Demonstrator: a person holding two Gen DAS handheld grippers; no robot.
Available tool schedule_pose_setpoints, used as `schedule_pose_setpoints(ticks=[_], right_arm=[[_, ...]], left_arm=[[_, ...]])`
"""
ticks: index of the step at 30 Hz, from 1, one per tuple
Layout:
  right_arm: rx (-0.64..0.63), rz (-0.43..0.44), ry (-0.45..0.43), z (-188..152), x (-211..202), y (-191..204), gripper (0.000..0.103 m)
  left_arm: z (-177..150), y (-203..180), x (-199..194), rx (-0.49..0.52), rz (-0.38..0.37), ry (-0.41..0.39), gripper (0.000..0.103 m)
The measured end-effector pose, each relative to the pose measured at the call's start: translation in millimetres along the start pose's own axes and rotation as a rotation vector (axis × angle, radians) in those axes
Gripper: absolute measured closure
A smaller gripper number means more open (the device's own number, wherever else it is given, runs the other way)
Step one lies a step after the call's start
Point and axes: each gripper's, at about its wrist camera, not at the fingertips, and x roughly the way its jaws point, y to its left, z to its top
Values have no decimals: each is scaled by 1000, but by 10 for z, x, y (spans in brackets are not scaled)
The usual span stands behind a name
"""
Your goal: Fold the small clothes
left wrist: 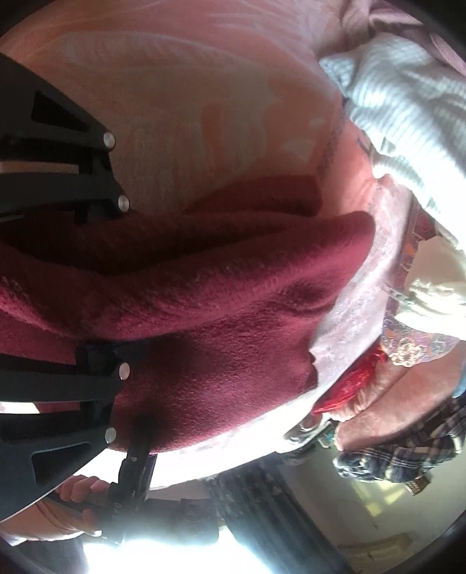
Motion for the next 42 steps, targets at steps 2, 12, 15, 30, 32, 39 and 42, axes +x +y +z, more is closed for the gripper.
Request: schedule_pose_setpoints(ticks=[2,12,15,30,32,39,42], right_arm=[[-26,-1,-10,-5,-79,68,68],[-139,-105,-24,-398,-718,100,68],[-155,-141,-45,-612,-1031,-7,68],[-56,-179,-91,-1416,-1851,-900,68],[-42,-170,-80,-1477,-1827,-1022,68],[2,-154,-29,-1660,-1631,-1284,67],[17,-147,-32,-1700,-1613,-1309,67]], left_arm=[[-14,-49,-67,16,11,-28,66],[-352,-803,-173,135,63,-68,69],[-482,-1131,-130,179,53,-61,69],[-1072,-2415,306,339,19,-20,69],[-1142,-2473,352,351,35,-29,68],[-1353,-2464,481,393,88,-27,67],[-1389,-2402,495,396,88,-24,66]])
